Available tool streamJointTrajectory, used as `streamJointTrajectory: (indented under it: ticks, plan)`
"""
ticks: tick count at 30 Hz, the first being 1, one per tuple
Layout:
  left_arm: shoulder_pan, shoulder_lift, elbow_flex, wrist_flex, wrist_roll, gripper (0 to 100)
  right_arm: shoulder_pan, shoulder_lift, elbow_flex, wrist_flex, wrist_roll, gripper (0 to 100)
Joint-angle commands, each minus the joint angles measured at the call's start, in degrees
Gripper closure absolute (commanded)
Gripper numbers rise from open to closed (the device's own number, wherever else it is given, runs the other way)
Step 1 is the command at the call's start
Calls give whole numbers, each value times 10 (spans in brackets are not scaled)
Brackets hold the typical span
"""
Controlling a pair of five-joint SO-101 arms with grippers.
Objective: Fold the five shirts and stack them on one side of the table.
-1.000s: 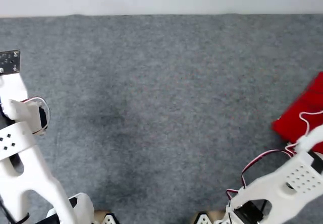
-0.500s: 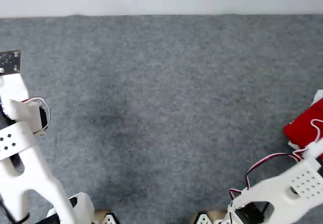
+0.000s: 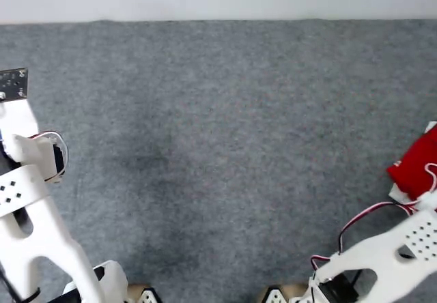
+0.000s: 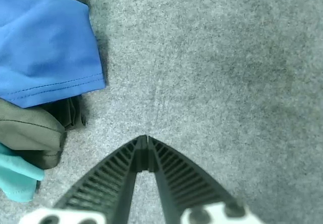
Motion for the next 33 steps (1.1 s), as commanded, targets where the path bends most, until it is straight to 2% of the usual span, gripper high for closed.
streamJointTrajectory:
  ticks: [1,5,10,17,23,27,33]
  plan:
    - [-3,-11,-3,9,-5,992,15,-15,-94,22,2,768]
    - [-2,-11,-3,8,-5,992,12,-11,-158,74,2,768]
    - [-2,-11,-3,8,-5,992,-14,-9,-159,131,1,773]
    - [-3,-11,-3,10,-5,992,-21,45,-162,192,4,995]
    - [-3,-11,-3,10,-5,992,36,95,-162,206,10,988]
    - [-3,-11,-3,10,-4,992,68,145,-162,189,57,988]
    - [-2,-11,-3,8,-4,992,71,145,-200,205,70,988]
